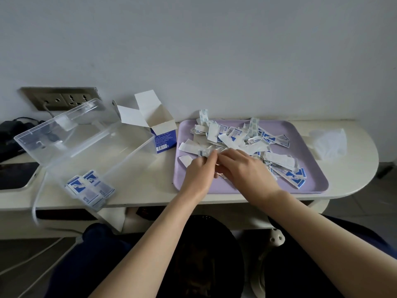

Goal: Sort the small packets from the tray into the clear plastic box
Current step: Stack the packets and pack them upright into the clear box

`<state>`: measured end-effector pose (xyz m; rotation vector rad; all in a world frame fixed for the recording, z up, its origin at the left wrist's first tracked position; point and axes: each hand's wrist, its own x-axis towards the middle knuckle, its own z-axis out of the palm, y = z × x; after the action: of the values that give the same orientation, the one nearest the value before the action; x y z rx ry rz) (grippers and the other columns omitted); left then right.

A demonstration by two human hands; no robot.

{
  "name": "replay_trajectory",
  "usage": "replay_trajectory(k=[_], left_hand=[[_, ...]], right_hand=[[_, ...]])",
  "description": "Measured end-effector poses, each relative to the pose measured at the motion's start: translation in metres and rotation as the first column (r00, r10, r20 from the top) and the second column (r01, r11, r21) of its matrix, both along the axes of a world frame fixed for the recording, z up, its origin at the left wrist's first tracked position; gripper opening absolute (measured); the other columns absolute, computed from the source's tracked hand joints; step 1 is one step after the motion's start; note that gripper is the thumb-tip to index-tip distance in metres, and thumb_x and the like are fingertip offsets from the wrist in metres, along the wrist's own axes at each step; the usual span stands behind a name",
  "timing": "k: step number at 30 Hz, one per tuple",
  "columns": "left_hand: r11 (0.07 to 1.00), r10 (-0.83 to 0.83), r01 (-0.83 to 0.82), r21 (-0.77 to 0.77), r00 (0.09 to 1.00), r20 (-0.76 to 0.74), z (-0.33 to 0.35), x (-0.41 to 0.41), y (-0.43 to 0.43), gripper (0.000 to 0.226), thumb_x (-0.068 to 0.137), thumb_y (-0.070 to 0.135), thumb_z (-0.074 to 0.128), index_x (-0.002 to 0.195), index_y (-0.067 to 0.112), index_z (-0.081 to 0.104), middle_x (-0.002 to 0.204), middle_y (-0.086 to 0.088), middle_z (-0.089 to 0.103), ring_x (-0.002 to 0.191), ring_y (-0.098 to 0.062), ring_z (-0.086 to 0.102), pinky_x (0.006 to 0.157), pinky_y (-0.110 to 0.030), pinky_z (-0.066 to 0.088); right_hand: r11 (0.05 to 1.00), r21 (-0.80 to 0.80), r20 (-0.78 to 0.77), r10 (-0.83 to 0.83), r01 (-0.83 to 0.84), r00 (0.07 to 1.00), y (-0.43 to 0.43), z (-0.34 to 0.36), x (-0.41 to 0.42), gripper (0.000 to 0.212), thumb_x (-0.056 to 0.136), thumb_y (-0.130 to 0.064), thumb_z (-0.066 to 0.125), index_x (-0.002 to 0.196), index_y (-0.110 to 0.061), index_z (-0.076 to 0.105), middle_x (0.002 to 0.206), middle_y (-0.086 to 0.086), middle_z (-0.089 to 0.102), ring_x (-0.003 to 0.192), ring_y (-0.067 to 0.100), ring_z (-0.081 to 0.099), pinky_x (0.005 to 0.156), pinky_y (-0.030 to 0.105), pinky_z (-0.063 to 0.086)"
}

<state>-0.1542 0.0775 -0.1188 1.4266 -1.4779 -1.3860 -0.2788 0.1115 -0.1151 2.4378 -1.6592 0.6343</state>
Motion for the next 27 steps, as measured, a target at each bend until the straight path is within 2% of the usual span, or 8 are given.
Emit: replay_trajectory(k=[5,9,12,15,17,21,24,27], left_hand=[[0.992,0.112,-0.115,-0.052,0.991,-0.069,0.008,0.009,-0.002,0.016,0.095,0.021,0.051,0.088,0.011,0.062,0.075,-0.001,0.065,0.067,-0.008,0.060,0.063,-0.024,0.045],[0.978,0.070,-0.081,-0.192,0.995,-0.064,0.010,0.014,-0.001,0.006,0.090,0.010,0.058,0.092,0.013,0.063,0.078,0.002,0.065,0.072,-0.010,0.060,0.069,-0.022,0.046],[0.968,0.074,-0.076,-0.238,0.997,-0.018,0.006,0.019,-0.001,0.003,0.087,0.011,0.063,0.089,0.013,0.064,0.080,-0.004,0.067,0.076,-0.018,0.061,0.070,-0.025,0.046],[0.907,0.081,0.053,-0.417,0.951,0.297,-0.001,0.028,-0.003,0.005,0.087,0.016,0.065,0.089,0.011,0.067,0.079,-0.004,0.064,0.071,-0.018,0.054,0.058,-0.020,0.037],[0.833,0.115,0.251,-0.494,0.794,0.597,-0.006,0.034,-0.003,0.007,0.090,0.018,0.060,0.093,0.016,0.066,0.090,0.002,0.064,0.080,-0.017,0.047,0.062,-0.024,0.033],[0.855,0.016,0.443,-0.269,0.496,0.868,-0.019,0.038,0.001,0.020,0.094,0.019,0.050,0.114,0.019,0.056,0.116,-0.003,0.053,0.105,-0.023,0.048,0.077,-0.030,0.039],[0.905,-0.068,0.393,-0.164,0.514,0.855,-0.021,0.039,0.002,0.024,0.094,0.014,0.051,0.118,0.014,0.048,0.123,-0.006,0.044,0.104,-0.026,0.053,0.076,-0.033,0.042],[0.902,-0.130,0.406,-0.147,0.580,0.804,-0.020,0.036,0.003,0.025,0.094,0.007,0.047,0.119,0.011,0.048,0.122,-0.007,0.046,0.104,-0.026,0.053,0.080,-0.033,0.043]], right_hand=[[0.965,0.259,0.253,-0.113,0.046,0.961,-0.003,0.008,0.010,0.042,0.094,-0.034,0.050,0.132,-0.017,0.048,0.126,0.002,0.054,0.108,0.022,0.055,0.079,0.027,0.039],[0.896,0.436,0.353,-0.251,0.079,0.901,-0.006,0.016,0.004,0.025,0.094,-0.028,0.051,0.108,-0.009,0.058,0.092,0.009,0.065,0.085,0.029,0.056,0.065,0.030,0.033],[0.887,0.456,0.338,-0.249,0.074,0.907,-0.005,0.018,0.002,0.014,0.090,-0.021,0.058,0.089,-0.008,0.055,0.069,0.000,0.054,0.070,0.025,0.044,0.056,0.024,0.031],[0.899,0.411,0.188,-0.249,0.154,0.950,-0.005,0.013,0.004,0.012,0.092,-0.022,0.055,0.092,-0.010,0.057,0.077,-0.001,0.054,0.074,0.025,0.047,0.061,0.030,0.031],[0.894,0.413,0.105,-0.238,0.175,0.966,-0.007,0.003,0.006,0.013,0.092,-0.020,0.054,0.096,-0.009,0.058,0.092,0.006,0.060,0.086,0.030,0.055,0.068,0.035,0.041],[0.827,0.552,0.203,-0.255,0.104,0.946,-0.006,-0.018,0.017,0.022,0.090,-0.010,0.056,0.112,-0.009,0.059,0.113,0.010,0.054,0.104,0.027,0.053,0.088,0.033,0.042],[0.807,0.578,0.242,-0.307,0.118,0.920,-0.003,-0.030,0.027,0.040,0.088,-0.001,0.052,0.126,-0.010,0.047,0.128,0.009,0.045,0.118,0.025,0.045,0.095,0.024,0.032],[0.817,0.564,0.314,-0.350,0.123,0.882,-0.001,-0.036,0.033,0.049,0.082,0.012,0.046,0.128,-0.007,0.043,0.130,0.012,0.044,0.119,0.024,0.045,0.088,0.014,0.028]])
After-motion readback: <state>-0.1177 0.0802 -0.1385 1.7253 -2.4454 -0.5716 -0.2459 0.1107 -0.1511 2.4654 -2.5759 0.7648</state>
